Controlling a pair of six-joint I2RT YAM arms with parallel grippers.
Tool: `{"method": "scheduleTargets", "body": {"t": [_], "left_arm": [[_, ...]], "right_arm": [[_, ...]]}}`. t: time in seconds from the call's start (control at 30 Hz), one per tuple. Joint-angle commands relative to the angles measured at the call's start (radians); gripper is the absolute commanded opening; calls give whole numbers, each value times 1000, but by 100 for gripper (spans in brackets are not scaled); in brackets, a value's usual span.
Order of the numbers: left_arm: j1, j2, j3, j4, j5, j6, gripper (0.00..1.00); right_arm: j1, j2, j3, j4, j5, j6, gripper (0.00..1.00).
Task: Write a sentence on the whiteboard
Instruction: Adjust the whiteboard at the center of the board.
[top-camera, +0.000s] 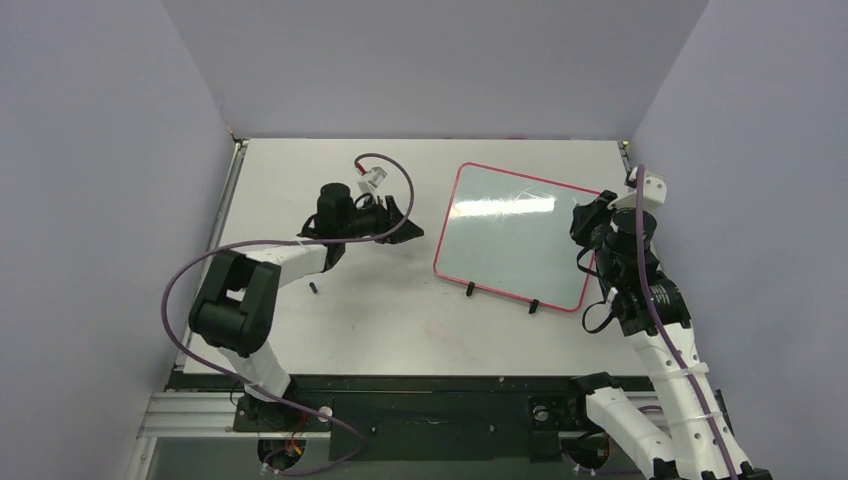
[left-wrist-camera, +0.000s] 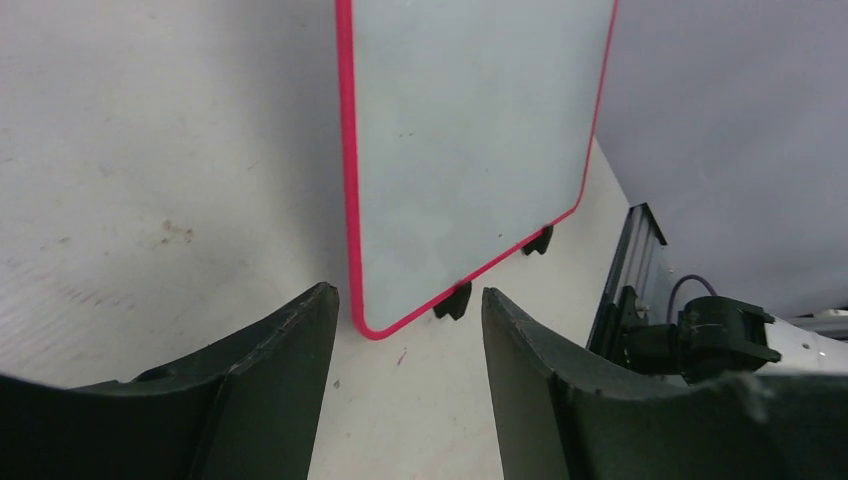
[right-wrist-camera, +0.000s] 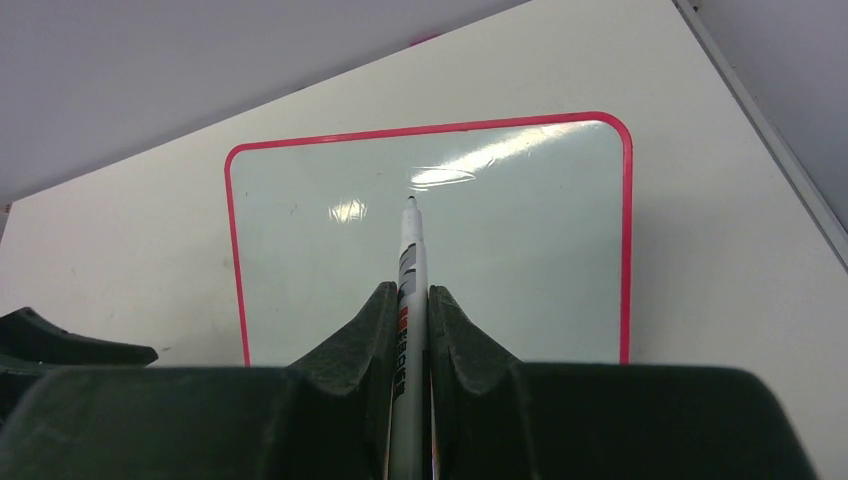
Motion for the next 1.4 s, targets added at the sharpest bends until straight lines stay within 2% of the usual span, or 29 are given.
{"method": "scheduleTargets", "body": {"t": [0.0,0.43,0.9,1.03,1.2,1.37], "left_arm": [[-8,117,93,314,225,-107,52],[-14,512,354,535,299,-269,51],[-57,657,486,556,348,-338,43],[-71,674,498,566,354,-349,35],[-76,681,475,640,369,-404,17],[-76,667,424,705,383,-433,4]], "right_arm": [[-15,-21,-6,9,-44,11,0],[-39,-41,12,-14,-66,-13,0],[-56,-52,13,-28,-89,-28,0],[-58,-55,10,-28,-92,-28,0],[-62,-64,7,-30,-93,-27,0],[-63,-71,0,-33,-96,-27,0]]}}
